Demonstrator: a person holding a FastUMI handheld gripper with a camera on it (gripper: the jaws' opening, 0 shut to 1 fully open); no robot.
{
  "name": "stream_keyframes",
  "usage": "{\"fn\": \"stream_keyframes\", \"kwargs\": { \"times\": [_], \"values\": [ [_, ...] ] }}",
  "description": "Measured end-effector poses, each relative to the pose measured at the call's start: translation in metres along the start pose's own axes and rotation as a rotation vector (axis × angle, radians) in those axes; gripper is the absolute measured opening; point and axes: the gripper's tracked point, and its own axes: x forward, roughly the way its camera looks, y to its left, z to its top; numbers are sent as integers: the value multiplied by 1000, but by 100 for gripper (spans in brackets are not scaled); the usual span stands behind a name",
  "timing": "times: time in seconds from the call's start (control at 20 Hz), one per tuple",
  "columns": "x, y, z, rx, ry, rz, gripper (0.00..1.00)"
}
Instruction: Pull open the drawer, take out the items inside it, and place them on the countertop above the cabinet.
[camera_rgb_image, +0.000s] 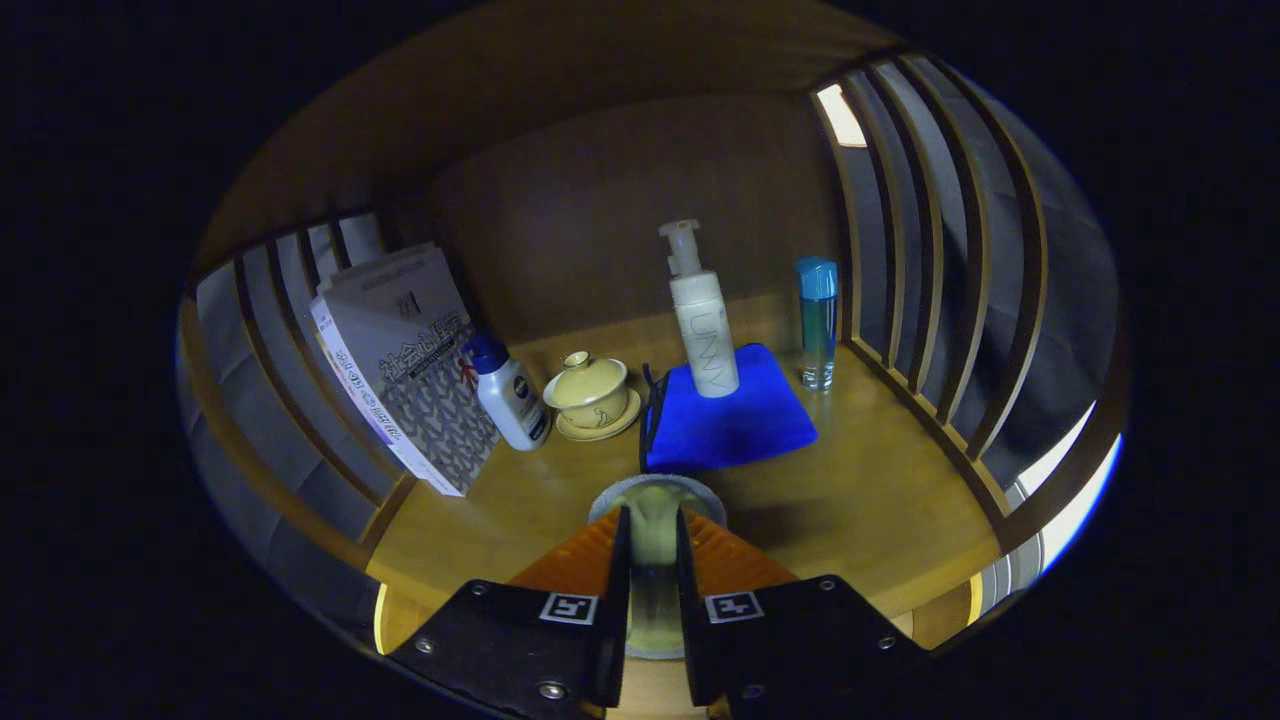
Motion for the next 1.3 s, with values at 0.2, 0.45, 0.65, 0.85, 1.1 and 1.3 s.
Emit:
{"fn": "stream_keyframes", "kwargs": {
  "times": [0.2,0.45,0.65,0.85,1.1,1.3],
  "values": [
    [-1,-2,1,-11,-30,-12,45],
    [-33,-7,6,-55,-134,-32,85],
    [-74,-2,-1,-85,-225,-10,95],
    [-118,9,-22,-104,-291,31,96],
    [-168,15,-54,-108,-380,66,95],
    [-193,25,-95,-153,-420,88,95]
  ]
}}
